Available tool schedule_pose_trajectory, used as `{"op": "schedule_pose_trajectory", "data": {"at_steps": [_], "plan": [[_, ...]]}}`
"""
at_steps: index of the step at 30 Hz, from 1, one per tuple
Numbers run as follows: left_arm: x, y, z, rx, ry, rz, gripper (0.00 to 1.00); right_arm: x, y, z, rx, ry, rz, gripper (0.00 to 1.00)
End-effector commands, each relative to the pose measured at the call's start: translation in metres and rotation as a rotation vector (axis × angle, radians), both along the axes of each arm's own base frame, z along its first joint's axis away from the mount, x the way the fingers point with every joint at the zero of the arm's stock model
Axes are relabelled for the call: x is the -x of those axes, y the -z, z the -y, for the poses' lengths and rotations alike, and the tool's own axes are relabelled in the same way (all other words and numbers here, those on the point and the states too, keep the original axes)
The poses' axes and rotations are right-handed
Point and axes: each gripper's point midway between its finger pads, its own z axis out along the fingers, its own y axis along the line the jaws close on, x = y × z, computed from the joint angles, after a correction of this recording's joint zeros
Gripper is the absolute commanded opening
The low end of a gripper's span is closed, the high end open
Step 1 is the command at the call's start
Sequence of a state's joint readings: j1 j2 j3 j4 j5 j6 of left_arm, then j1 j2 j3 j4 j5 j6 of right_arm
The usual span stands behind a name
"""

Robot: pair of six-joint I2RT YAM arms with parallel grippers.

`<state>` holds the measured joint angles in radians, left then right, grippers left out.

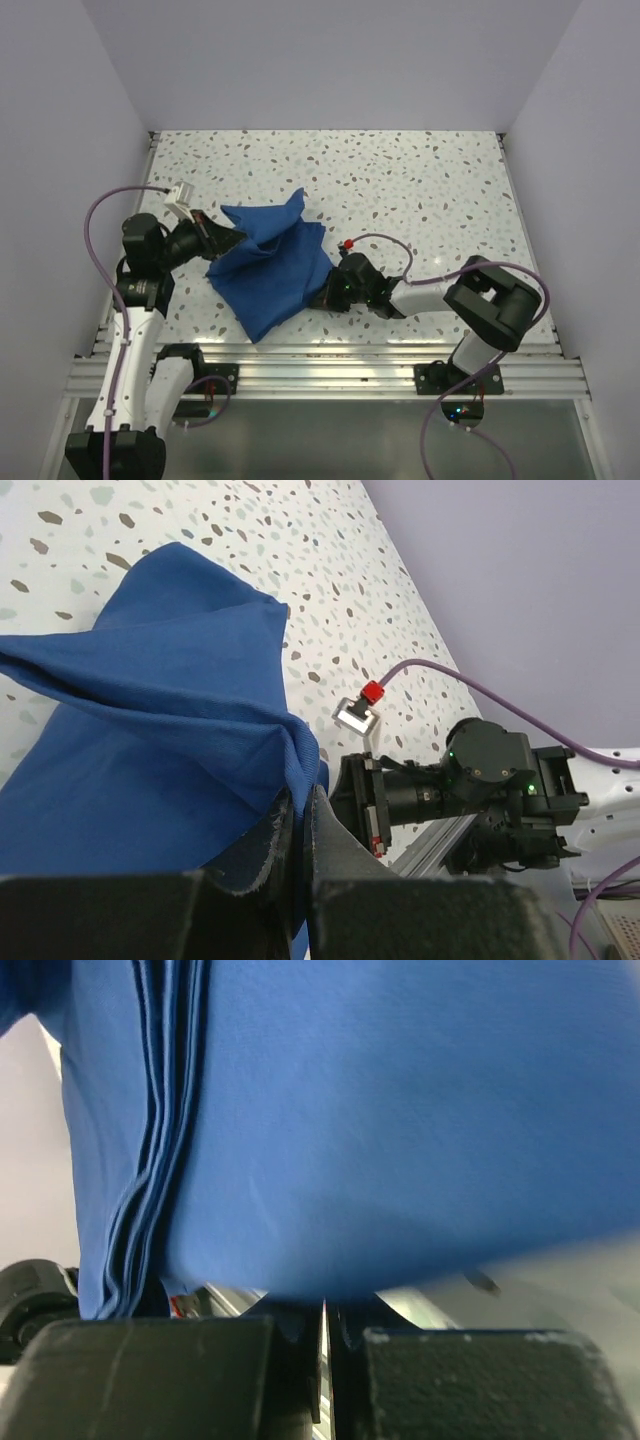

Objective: Prepare the surgical pack

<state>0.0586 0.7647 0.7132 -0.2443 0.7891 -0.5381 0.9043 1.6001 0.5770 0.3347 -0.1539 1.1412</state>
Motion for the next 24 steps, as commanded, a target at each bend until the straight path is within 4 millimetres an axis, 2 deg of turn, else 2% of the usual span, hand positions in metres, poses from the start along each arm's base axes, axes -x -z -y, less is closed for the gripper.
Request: {"op": "schedule_pose_trajectory", "data": {"at_steps": [1, 5, 8, 14, 23, 24], "plan": [[0.013, -0.011, 0.008, 0.016, 0.069, 0.086, 0.00, -0.014, -0.026, -0.037, -0.157, 0.002, 0.039, 0.00], [0.035, -0.001, 0.017, 0.092, 0.111, 0.056, 0.00, -0.018, -0.019, -0.042, -0.163, 0.043, 0.021, 0.00], [0.049, -0.004, 0.020, 0.115, 0.124, 0.099, 0.00, -0.023, -0.015, -0.042, -0.153, 0.065, 0.022, 0.00], [0.069, 0.004, 0.023, 0.162, 0.120, 0.076, 0.00, -0.031, -0.006, -0.053, -0.145, 0.067, 0.012, 0.00], [0.075, 0.041, 0.027, 0.199, 0.130, -0.021, 0.00, -0.037, 0.002, -0.068, -0.156, 0.059, -0.008, 0.00], [0.075, 0.041, 0.028, 0.202, 0.141, -0.010, 0.00, -0.037, 0.004, -0.069, -0.153, 0.056, -0.012, 0.00]]}}
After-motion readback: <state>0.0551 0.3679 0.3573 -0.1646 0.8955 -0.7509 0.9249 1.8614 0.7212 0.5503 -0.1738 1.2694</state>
